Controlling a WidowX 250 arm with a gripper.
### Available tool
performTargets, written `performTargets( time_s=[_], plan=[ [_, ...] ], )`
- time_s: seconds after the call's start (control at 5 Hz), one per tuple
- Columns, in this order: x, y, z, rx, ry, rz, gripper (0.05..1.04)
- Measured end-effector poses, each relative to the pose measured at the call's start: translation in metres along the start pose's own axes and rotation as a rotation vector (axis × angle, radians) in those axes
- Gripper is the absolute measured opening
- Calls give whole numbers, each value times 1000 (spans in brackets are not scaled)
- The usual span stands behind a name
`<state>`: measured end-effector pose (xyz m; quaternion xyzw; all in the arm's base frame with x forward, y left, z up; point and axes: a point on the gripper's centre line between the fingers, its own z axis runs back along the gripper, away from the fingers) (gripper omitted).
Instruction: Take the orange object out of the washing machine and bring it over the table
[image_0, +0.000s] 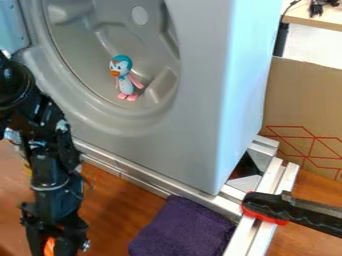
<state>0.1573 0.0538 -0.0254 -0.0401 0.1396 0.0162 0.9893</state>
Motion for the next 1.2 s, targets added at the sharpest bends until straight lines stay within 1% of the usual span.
performTargets(
  time_s=[0.2, 0.4, 0.6, 0.8, 1.0, 1.2],
  plan=[
    [3, 2, -5, -18, 57, 12, 681],
    [10, 9, -3, -11, 56, 31, 948],
    [12, 6, 18, -29, -7, 32, 1003],
    [5, 0, 43, -28, -61, 54, 1001],
    [-7, -20, 84, 26, -204, -45, 1001],
    [-18, -25, 98, 115, -226, -44, 1001]
  ],
)
